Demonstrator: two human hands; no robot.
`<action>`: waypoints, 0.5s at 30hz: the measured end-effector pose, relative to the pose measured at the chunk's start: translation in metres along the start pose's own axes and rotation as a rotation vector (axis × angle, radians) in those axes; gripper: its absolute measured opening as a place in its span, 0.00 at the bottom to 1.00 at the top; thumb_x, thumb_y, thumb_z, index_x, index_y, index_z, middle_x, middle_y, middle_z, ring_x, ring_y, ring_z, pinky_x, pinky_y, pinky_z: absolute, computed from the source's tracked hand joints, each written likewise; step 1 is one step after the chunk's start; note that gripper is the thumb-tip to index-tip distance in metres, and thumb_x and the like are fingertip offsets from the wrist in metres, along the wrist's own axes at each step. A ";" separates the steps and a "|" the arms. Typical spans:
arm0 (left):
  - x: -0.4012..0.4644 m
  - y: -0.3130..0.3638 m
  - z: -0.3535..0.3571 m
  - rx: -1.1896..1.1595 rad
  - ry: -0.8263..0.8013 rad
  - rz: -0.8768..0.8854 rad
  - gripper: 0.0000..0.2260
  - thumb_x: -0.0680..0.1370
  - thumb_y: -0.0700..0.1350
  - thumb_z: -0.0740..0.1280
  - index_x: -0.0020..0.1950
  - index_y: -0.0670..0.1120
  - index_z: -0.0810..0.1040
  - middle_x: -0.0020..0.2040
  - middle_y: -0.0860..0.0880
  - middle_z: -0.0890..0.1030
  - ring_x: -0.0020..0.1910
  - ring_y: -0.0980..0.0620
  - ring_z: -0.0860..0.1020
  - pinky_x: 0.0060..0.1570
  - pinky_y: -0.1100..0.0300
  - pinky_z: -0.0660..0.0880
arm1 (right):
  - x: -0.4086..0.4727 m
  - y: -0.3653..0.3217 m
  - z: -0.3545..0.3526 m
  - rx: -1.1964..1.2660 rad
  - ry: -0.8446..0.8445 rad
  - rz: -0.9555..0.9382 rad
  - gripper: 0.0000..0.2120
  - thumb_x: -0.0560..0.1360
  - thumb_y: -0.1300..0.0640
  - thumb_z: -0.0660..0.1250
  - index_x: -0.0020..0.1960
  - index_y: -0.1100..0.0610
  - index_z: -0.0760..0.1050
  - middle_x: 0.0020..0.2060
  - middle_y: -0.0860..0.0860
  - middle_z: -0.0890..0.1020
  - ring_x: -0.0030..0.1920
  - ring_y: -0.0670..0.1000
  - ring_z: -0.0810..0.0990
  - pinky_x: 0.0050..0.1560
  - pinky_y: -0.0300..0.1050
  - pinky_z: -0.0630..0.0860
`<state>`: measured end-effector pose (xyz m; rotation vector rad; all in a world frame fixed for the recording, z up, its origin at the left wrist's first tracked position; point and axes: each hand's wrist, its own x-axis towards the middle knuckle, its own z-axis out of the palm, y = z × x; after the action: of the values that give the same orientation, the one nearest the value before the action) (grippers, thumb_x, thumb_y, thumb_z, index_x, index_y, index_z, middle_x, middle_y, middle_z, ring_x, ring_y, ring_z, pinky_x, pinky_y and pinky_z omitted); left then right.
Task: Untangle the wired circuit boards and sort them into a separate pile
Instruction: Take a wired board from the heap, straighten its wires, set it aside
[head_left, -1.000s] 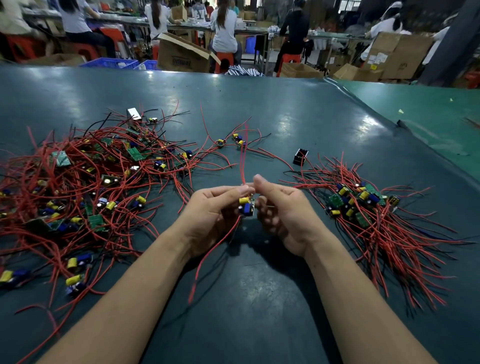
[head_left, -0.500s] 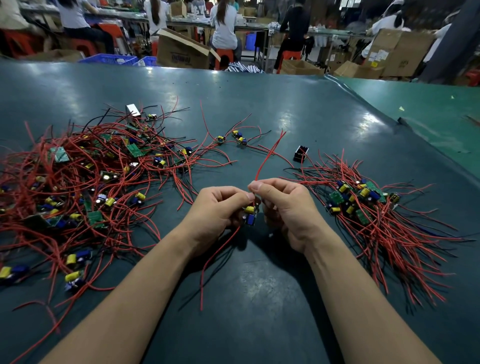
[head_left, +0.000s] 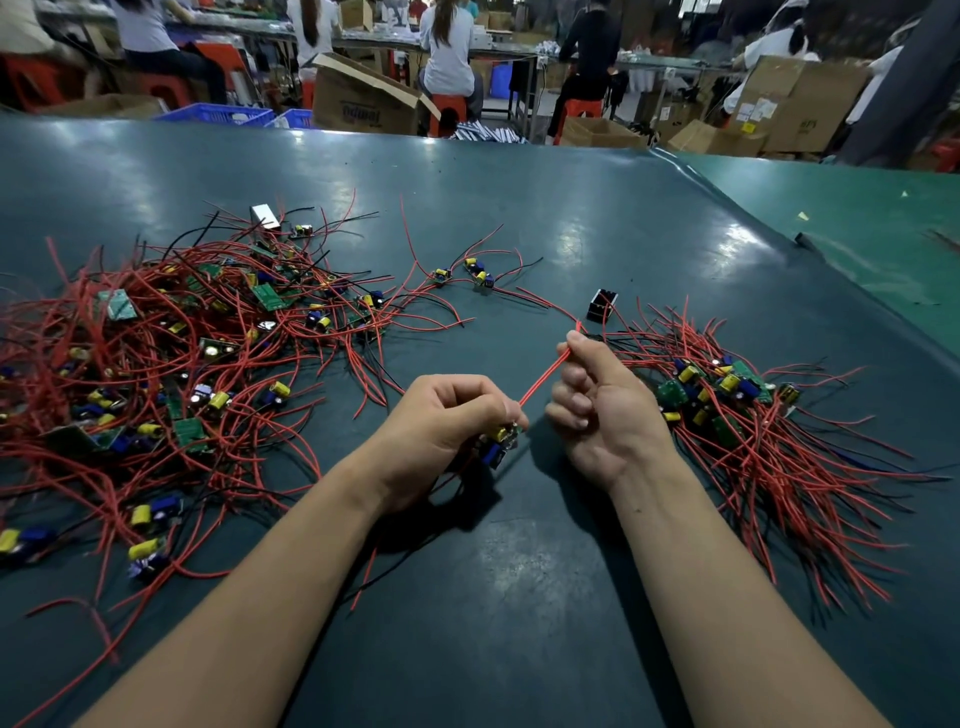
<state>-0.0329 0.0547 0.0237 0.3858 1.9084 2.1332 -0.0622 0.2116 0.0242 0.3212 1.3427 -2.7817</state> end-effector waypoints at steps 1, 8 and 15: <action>0.000 -0.001 -0.002 0.008 -0.024 0.009 0.05 0.67 0.45 0.71 0.31 0.48 0.82 0.35 0.48 0.81 0.32 0.56 0.74 0.32 0.67 0.69 | 0.000 0.000 0.000 -0.031 0.000 -0.033 0.10 0.78 0.58 0.66 0.38 0.59 0.75 0.23 0.46 0.69 0.18 0.42 0.61 0.17 0.33 0.55; -0.001 -0.001 -0.005 0.033 -0.099 0.021 0.06 0.64 0.50 0.71 0.30 0.49 0.82 0.34 0.52 0.83 0.33 0.58 0.75 0.36 0.67 0.71 | 0.002 -0.002 -0.007 -0.384 0.142 -0.455 0.08 0.76 0.63 0.70 0.40 0.56 0.74 0.26 0.48 0.76 0.21 0.46 0.68 0.21 0.36 0.64; 0.000 -0.003 -0.007 0.059 -0.103 0.026 0.06 0.65 0.50 0.71 0.31 0.49 0.82 0.35 0.52 0.82 0.33 0.57 0.74 0.36 0.66 0.69 | -0.001 0.008 -0.005 -0.797 0.210 -0.678 0.05 0.77 0.63 0.67 0.45 0.55 0.74 0.35 0.52 0.82 0.29 0.49 0.78 0.29 0.46 0.75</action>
<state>-0.0351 0.0485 0.0204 0.5237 1.9217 2.0353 -0.0590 0.2104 0.0156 0.1231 2.8833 -2.3232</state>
